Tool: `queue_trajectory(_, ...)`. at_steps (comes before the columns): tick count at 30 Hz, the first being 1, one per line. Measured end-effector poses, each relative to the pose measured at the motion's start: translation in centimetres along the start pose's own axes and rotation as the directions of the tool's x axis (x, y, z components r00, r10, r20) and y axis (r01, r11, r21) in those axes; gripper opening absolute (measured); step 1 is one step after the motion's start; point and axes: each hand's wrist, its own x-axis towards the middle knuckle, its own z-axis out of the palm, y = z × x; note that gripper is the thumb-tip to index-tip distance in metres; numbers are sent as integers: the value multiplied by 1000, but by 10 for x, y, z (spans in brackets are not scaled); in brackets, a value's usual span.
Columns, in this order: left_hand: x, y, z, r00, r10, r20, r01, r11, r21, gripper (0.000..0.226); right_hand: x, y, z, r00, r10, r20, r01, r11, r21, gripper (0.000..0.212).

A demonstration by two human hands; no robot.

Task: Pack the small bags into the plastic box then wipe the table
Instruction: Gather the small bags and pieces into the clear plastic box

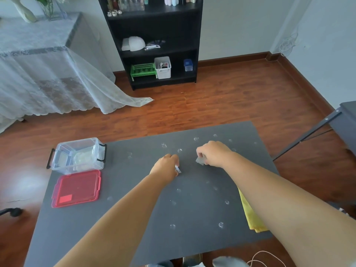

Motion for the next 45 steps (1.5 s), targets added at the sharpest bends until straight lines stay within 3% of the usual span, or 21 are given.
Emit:
queue_trajectory(6, -15, -11, 5, 998, -27, -51, 22, 995, -102, 19, 14, 5, -5, 997, 28, 68, -31, 999, 43, 43)
queue_trajectory(10, -22, -16, 5, 997, -26, -69, 16, 990, -137, 19, 19, 5, -7, 997, 19, 70, -21, 999, 31, 39)
queue_trajectory(16, -31, -19, -1, 991, -9, -132, -14, 986, -167, 14, 18, -7, -13, 994, 58, 88, -47, 992, -120, 21)
queue_trajectory(21, -41, -31, -11, 986, -69, -151, 39, 981, -190, 13, 15, -15, -11, 989, 74, 130, -89, 989, 117, 13)
queue_trajectory(27, -55, -61, -37, 968, -101, -230, 30, 955, -295, 14, 14, -51, -18, 1000, 10, -1, -9, 921, 389, 9)
queue_trajectory(33, -83, -115, -74, 929, -146, -342, 10, 930, -368, 20, 32, -121, -35, 990, -62, -128, 118, 858, 500, 9)
queue_trajectory(40, -108, -195, -117, 814, -286, -505, 61, 908, -415, 7, 54, -207, -48, 952, -66, -299, 245, 747, 618, 24)
queue_trajectory(45, -111, -242, -132, 761, -364, -537, 92, 881, -465, 5, 74, -262, -51, 935, -17, -354, 268, 688, 674, 18)
